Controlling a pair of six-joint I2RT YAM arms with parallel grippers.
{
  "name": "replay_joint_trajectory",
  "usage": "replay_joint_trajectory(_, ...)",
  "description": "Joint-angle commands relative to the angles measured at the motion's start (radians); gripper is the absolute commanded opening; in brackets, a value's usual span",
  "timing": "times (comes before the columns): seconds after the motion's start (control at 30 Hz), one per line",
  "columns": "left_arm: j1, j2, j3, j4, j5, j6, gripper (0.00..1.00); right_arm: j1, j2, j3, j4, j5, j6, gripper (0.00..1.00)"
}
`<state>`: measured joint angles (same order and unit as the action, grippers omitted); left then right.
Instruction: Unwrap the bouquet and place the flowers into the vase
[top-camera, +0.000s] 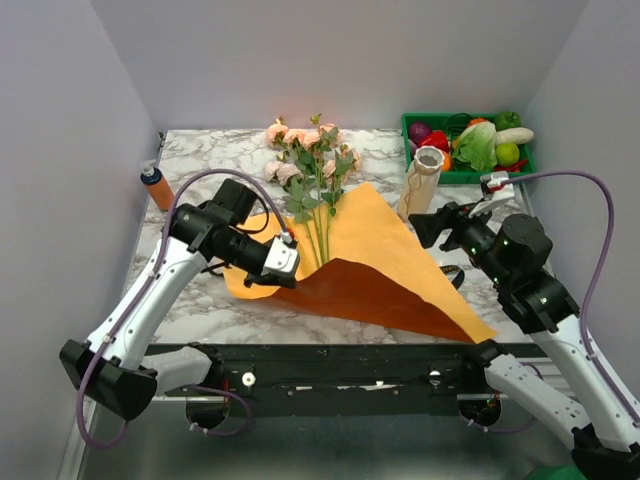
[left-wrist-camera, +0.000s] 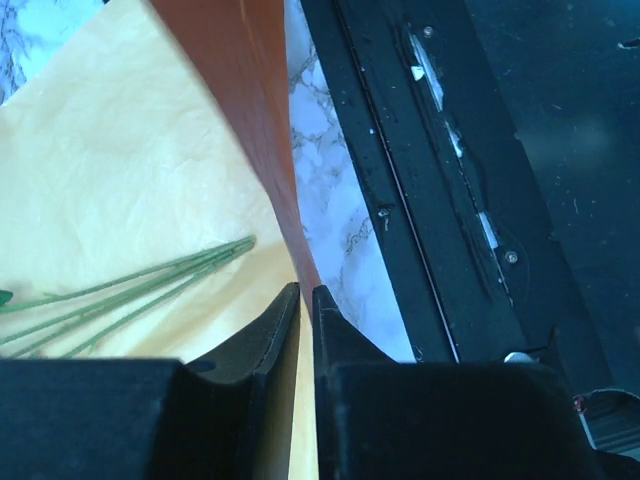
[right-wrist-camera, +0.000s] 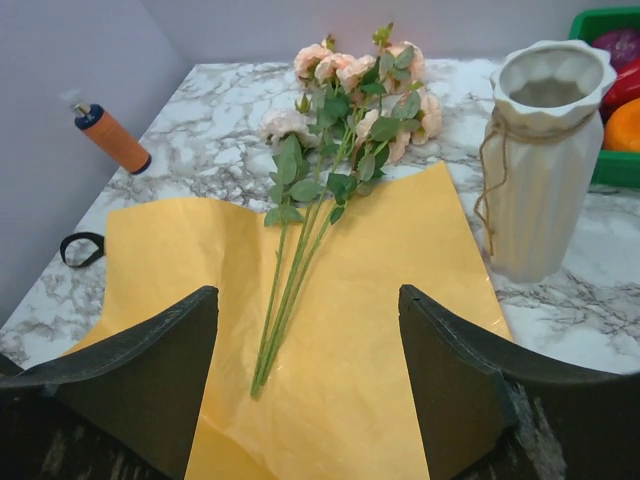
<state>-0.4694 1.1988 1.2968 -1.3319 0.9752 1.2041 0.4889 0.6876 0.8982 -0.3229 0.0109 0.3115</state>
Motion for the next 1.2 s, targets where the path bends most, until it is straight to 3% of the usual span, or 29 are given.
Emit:
replay_joint_trajectory(0.0, -0.041, -0.056, -0.053, -0.182, -0.044, 0.138, 0.29, 0.036, 0.061, -0.030, 0.042, -0.042, 0.026, 0.79)
replay_joint_trajectory(0.23, -0.049, -0.070, -0.032, -0.184, -0.046, 0.140, 0.63, 0.198, 0.164, -0.076, 0.059, 0.032, 0.050, 0.79)
replay_joint_trajectory(0.43, -0.049, -0.021, 0.134, -0.184, 0.000, 0.065, 0.69, 0.401, 0.178, -0.103, 0.010, 0.052, 0.096, 0.77)
replay_joint_trajectory(0.5, -0.048, 0.019, 0.189, -0.182, 0.010, 0.019, 0.83, 0.492, 0.162, -0.134, 0.001, 0.070, 0.133, 0.76)
replay_joint_trajectory(0.57, -0.046, 0.050, 0.287, -0.165, 0.013, -0.024, 0.83, 0.555, 0.161, -0.165, -0.016, 0.106, 0.164, 0.76)
replay_joint_trajectory(0.67, -0.038, 0.100, 0.404, -0.028, -0.012, -0.255, 0.84, 0.675, 0.182, -0.188, -0.044, 0.152, 0.215, 0.75)
replay_joint_trajectory(0.7, -0.035, 0.129, 0.426, 0.026, -0.036, -0.422, 0.84, 0.713, 0.190, -0.183, -0.056, 0.164, 0.228, 0.75)
replay_joint_trajectory(0.77, -0.025, 0.168, 0.475, 0.118, -0.108, -0.509, 0.83, 0.726, 0.201, -0.167, -0.096, 0.187, 0.221, 0.75)
replay_joint_trajectory(0.9, 0.047, 0.306, 0.529, 0.186, -0.176, -0.667, 0.80, 0.726, 0.187, -0.088, -0.160, 0.245, 0.153, 0.77)
replay_joint_trajectory(1.03, 0.149, 0.401, 0.498, 0.302, -0.245, -0.811, 0.79, 0.696, 0.213, 0.039, -0.240, 0.406, 0.057, 0.83)
replay_joint_trajectory(1.17, 0.195, 0.482, 0.417, 0.384, -0.320, -0.850, 0.73, 0.496, 0.311, 0.108, -0.217, 0.327, 0.035, 0.81)
